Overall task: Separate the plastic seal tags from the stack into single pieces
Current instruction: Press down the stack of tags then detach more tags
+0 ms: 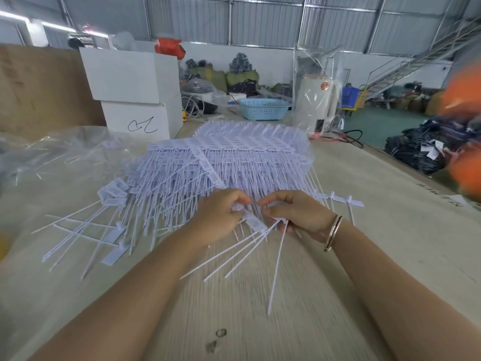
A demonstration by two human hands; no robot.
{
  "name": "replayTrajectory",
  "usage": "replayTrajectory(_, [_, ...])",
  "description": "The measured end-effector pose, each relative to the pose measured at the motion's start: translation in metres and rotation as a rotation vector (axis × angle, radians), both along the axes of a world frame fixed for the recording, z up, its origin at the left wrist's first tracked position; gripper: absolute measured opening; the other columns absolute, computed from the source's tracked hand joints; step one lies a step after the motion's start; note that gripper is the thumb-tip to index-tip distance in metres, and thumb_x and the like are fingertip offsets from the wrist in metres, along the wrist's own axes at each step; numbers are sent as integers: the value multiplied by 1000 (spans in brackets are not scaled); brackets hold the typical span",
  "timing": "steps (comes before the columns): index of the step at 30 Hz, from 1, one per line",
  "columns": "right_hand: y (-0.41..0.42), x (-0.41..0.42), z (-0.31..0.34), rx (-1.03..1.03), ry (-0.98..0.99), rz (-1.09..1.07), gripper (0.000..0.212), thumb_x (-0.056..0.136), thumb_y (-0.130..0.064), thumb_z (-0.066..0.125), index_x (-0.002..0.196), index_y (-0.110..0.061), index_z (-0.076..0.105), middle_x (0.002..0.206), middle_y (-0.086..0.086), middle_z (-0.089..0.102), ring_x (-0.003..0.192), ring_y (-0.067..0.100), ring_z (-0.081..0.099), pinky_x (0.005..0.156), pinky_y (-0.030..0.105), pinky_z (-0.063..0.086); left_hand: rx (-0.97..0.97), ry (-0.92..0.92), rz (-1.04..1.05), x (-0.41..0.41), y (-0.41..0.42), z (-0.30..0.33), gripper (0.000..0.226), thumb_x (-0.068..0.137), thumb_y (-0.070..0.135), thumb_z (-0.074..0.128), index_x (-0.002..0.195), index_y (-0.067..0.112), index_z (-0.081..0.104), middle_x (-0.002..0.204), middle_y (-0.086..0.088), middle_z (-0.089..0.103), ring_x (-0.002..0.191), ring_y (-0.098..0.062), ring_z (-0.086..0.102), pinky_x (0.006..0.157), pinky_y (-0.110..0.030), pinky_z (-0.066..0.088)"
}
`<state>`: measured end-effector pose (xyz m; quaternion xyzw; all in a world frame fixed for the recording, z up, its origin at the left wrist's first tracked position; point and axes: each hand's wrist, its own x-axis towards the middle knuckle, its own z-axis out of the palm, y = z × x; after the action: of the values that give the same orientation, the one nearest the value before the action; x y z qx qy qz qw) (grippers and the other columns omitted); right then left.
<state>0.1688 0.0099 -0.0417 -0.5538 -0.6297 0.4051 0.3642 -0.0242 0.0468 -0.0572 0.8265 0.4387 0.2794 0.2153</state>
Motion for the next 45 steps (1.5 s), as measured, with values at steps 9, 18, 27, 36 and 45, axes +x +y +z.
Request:
replayTrajectory(9, [-12,9,10,7,-164,50,16,85,-21,68,99,-27,67,71,-9,62,56,18,48,45,20,43,479,22,0,-10,6,2,21,85,17,58,101,26,67,106,19,49,117,-11,36,87,-27,16])
replayTrajectory(18, [-15,-23,3,258,-594,222,27,83,-22,68,100,-2,65,95,18,65,85,29,60,78,35,44,507,16,-120,-11,-1,7,27,88,15,57,110,22,70,109,1,63,105,-22,57,93,-47,40])
replayTrajectory(27, [-19,-13,25,21,-35,171,23,60,-12,57,83,-10,61,74,-1,58,66,8,51,60,20,37,769,102,-2,-7,-9,17,41,78,5,72,116,20,69,94,-7,63,86,-29,60,93,-49,42])
replayTrajectory(36, [-21,-19,22,51,-89,135,20,93,-16,56,81,-15,72,56,-4,55,49,6,49,51,16,40,630,74,-34,-6,-13,17,47,73,-1,48,111,18,69,99,-4,61,99,-22,54,110,-44,25])
replayTrajectory(45, [-24,-32,21,199,-143,116,25,94,-21,55,74,-21,70,62,11,44,58,19,35,56,22,29,114,-240,-79,2,-6,15,20,84,41,49,68,29,52,79,12,48,90,-6,43,89,-35,28])
